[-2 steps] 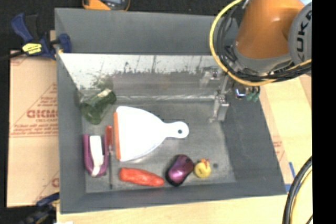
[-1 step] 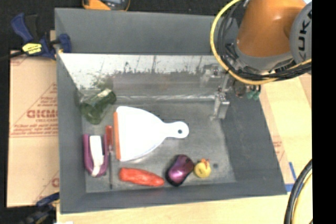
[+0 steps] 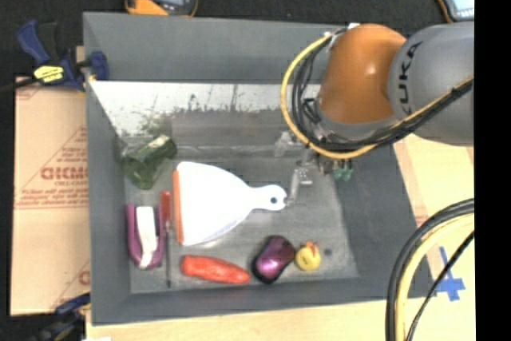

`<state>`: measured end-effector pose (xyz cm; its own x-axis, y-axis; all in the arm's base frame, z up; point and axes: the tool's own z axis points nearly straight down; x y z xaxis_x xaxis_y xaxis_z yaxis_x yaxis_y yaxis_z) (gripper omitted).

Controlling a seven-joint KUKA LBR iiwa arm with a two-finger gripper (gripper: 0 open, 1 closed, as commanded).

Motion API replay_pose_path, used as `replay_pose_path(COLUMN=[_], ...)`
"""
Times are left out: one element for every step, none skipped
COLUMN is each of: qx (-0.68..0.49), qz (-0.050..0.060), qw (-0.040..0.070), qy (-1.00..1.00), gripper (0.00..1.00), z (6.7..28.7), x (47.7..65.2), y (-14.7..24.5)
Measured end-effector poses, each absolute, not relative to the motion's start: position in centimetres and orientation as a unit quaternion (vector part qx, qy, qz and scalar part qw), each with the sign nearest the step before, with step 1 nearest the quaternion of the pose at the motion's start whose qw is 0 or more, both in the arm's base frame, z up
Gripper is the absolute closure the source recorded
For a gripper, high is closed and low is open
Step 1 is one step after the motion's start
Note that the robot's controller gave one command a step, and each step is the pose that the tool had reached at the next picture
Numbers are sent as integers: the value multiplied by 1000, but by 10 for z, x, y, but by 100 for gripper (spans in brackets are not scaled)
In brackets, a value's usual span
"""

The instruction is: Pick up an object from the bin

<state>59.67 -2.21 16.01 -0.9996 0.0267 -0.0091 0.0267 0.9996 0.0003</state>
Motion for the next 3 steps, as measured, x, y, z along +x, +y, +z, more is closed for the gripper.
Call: replay_pose_path(qx=[-3, 67, 46], qz=[-1, 0, -1], qw=[10, 5, 11], qy=[1000, 998, 999], gripper=[0, 0, 0], z=[154, 141, 67], x=[596, 585, 587], y=[9, 18, -4])
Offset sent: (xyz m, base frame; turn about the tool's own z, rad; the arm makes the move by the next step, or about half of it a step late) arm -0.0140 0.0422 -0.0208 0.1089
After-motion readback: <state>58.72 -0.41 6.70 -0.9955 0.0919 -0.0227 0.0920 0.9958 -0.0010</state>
